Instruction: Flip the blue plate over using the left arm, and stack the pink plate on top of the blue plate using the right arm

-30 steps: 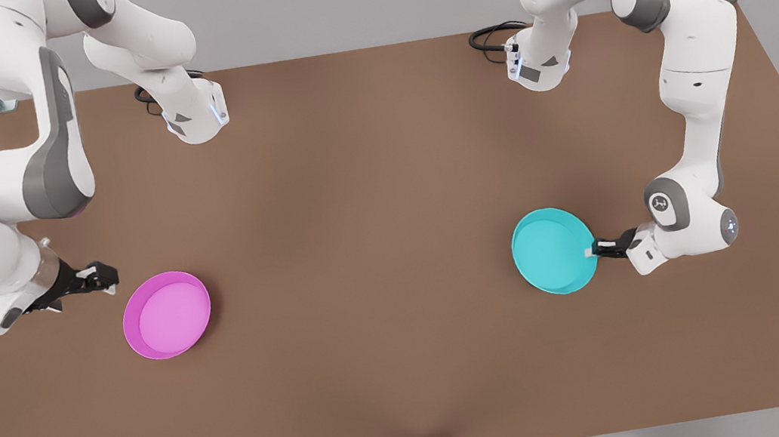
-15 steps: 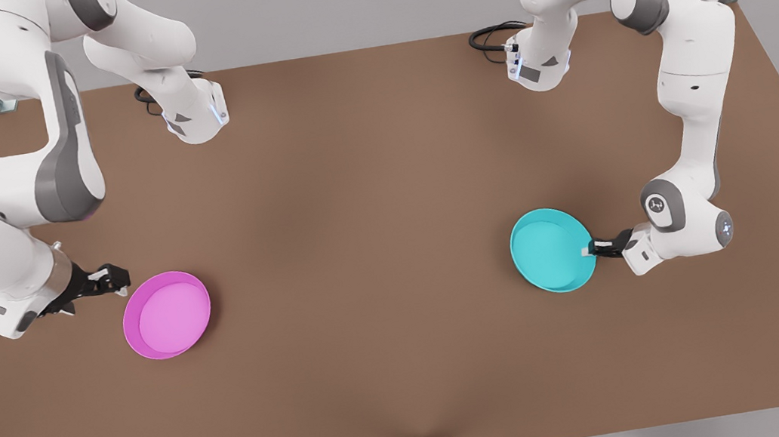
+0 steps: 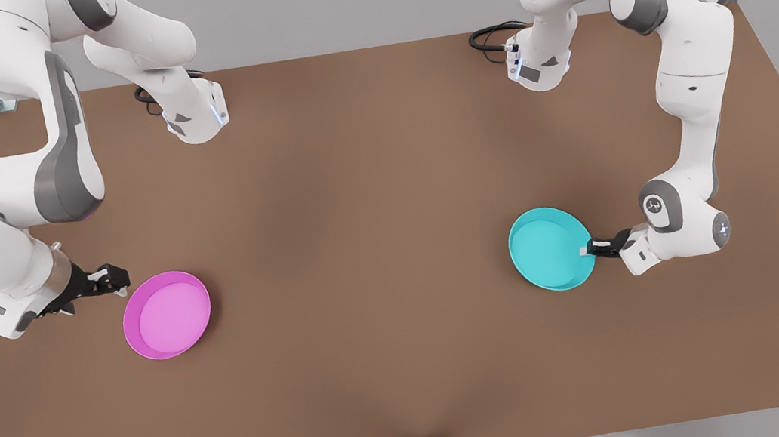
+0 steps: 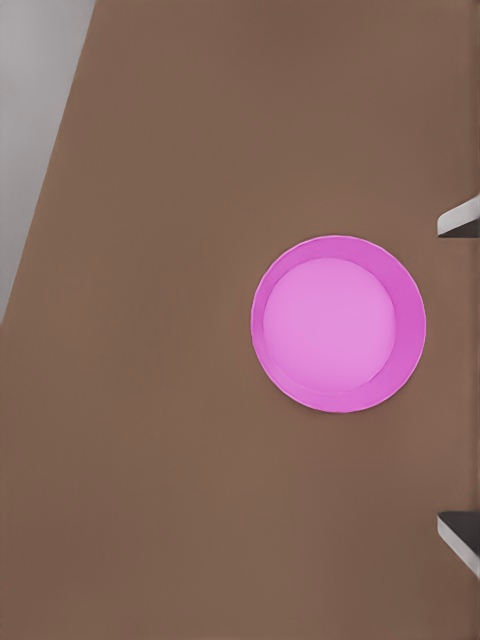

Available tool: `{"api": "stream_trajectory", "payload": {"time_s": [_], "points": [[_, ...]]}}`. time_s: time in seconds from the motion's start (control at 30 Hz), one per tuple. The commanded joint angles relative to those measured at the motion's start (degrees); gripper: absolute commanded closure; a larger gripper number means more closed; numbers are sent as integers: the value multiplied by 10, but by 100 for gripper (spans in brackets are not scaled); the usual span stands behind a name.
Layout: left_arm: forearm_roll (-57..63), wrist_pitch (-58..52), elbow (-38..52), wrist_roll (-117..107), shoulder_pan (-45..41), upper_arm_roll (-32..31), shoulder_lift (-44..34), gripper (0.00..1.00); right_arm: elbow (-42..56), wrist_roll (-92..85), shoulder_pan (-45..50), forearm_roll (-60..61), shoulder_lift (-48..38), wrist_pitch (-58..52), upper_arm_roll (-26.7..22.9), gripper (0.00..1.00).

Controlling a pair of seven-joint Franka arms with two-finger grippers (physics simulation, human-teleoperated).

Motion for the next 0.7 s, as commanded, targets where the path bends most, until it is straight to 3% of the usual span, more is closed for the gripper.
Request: {"api": "stream_trajectory", "payload": {"time_s": [0.0,0.67], "points": [[-39,-2,0,2,0,0,0,79,0,0,0,0,0,0,0,0],[-26,-6,2,6,0,1,-12,79,-1,0,1,0,0,-1,0,0]]}}
